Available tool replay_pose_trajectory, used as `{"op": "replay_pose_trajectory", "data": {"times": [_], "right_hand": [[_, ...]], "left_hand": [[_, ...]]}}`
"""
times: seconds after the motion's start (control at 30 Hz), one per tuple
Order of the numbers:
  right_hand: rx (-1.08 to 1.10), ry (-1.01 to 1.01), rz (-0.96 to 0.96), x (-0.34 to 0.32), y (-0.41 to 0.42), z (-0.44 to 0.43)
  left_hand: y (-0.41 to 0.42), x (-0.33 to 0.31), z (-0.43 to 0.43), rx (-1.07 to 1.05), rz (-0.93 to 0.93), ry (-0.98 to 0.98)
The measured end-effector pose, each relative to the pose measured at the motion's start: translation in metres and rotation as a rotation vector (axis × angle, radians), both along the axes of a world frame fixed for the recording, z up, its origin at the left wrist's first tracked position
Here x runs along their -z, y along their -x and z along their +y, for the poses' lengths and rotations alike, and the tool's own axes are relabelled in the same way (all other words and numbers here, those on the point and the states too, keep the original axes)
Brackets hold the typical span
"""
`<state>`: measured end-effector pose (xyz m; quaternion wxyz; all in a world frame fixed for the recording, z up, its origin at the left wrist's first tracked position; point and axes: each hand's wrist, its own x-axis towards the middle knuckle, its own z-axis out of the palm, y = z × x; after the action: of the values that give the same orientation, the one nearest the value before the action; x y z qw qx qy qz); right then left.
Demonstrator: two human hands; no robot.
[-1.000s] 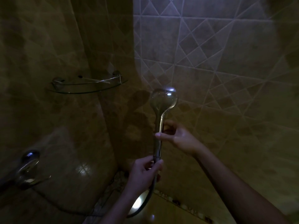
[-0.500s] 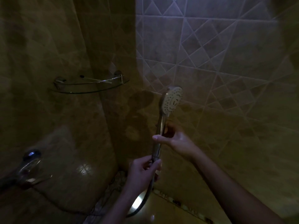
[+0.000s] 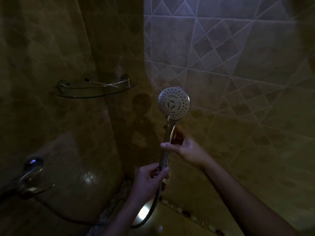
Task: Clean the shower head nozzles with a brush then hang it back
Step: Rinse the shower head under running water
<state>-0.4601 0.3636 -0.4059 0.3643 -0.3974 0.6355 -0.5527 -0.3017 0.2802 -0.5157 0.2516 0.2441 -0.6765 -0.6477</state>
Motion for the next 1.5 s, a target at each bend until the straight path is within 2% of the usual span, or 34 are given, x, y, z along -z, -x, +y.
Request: {"op": "replay_pose_trajectory", "data": {"times": [0.17, 0.4, 0.6, 0.8, 1.03, 1.2, 1.27, 1.4, 1.5], "right_hand": [[-0.07, 0.012, -0.109, -0.001, 0.007, 0.001], [-0.019, 0.026, 0.043, -0.003, 0.008, 0.004], [-0.109, 0.056, -0.12, 0.004, 0.016, 0.003], [0.045, 0.011, 0.097, 0.005, 0.009, -0.001], [-0.076, 0.054, -0.037, 0.002, 0.014, 0.0], [0.028, -0.069, 0.103, -0.001, 0.011, 0.002], [0.011, -0.053, 0.134, 0.002, 0.014, 0.002], [-0.085, -0.034, -0.005, 0.002, 0.018, 0.005], [-0.061, -0.038, -0.018, 0.005, 0.02, 0.005]], "left_hand": [[0.004, -0.001, 0.001, 0.006, -0.01, 0.005], [0.004, -0.003, 0.007, 0.025, -0.01, 0.01], [0.009, -0.001, 0.006, -0.001, -0.018, -0.029], [0.011, 0.002, 0.01, 0.007, -0.038, -0.029], [0.01, -0.004, 0.01, -0.007, -0.038, -0.03], [0.011, -0.003, 0.012, 0.005, -0.043, -0.034], [0.012, -0.003, 0.011, -0.002, -0.046, -0.044], [0.011, -0.002, 0.009, 0.005, -0.058, -0.054], [0.012, 0.001, 0.008, -0.006, -0.039, -0.077]]}}
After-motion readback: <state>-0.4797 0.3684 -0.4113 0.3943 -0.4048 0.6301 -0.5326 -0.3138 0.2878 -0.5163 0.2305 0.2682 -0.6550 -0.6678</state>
